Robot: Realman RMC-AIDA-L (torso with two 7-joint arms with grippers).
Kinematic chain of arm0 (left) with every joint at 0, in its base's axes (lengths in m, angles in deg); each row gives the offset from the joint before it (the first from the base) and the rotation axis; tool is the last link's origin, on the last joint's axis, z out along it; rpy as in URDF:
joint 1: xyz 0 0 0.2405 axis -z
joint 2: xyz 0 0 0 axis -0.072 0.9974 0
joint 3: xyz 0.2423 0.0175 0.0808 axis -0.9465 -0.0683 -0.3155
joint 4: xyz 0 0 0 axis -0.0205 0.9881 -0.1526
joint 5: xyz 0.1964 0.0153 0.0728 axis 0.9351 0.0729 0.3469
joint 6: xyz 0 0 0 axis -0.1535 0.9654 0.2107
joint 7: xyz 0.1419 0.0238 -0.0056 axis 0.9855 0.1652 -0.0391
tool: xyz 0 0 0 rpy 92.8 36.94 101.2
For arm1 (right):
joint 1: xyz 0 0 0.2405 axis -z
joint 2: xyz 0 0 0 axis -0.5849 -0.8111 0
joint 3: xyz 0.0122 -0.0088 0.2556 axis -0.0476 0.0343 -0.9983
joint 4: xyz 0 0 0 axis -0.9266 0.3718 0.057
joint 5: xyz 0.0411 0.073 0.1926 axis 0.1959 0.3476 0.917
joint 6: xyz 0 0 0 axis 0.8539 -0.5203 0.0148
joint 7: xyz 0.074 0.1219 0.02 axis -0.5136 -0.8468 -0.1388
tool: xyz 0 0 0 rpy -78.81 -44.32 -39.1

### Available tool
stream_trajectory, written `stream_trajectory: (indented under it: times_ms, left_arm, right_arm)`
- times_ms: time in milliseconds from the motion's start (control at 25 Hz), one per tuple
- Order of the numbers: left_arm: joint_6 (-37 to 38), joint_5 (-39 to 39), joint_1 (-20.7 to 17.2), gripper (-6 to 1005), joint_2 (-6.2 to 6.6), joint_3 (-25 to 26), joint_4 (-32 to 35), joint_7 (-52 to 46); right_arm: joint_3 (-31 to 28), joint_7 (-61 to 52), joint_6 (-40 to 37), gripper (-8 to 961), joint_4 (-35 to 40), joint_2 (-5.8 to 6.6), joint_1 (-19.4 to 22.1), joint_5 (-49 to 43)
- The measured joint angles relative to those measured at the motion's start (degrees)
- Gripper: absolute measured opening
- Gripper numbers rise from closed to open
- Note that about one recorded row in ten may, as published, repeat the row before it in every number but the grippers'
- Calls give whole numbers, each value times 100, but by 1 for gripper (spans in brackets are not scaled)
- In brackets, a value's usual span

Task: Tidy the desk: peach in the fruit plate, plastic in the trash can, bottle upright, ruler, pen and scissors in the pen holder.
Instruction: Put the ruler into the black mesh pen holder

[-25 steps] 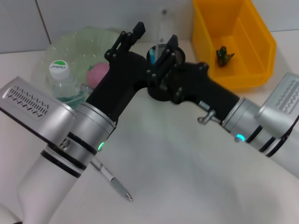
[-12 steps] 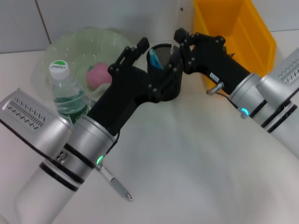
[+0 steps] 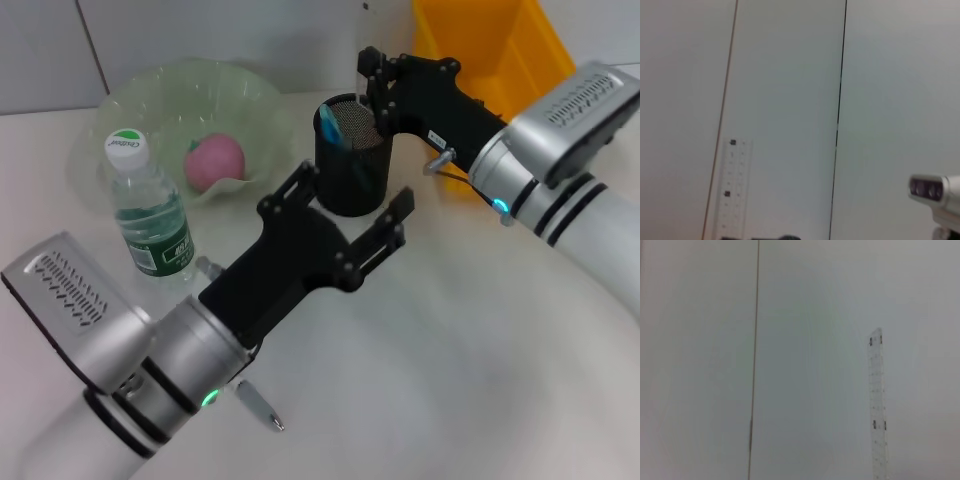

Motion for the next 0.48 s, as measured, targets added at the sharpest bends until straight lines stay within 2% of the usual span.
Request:
stream_trajectory:
  times_ms: [240,480]
  left_arm:
    - [65,163,-14,736,1,5,-223,-321]
    - [154,275,-31,736,3,2,-361,-381]
  right_arm:
    - [38,-196,708,7,67,11,-236,-24]
    - [53,-198,928,7,63,-3,-319,-40]
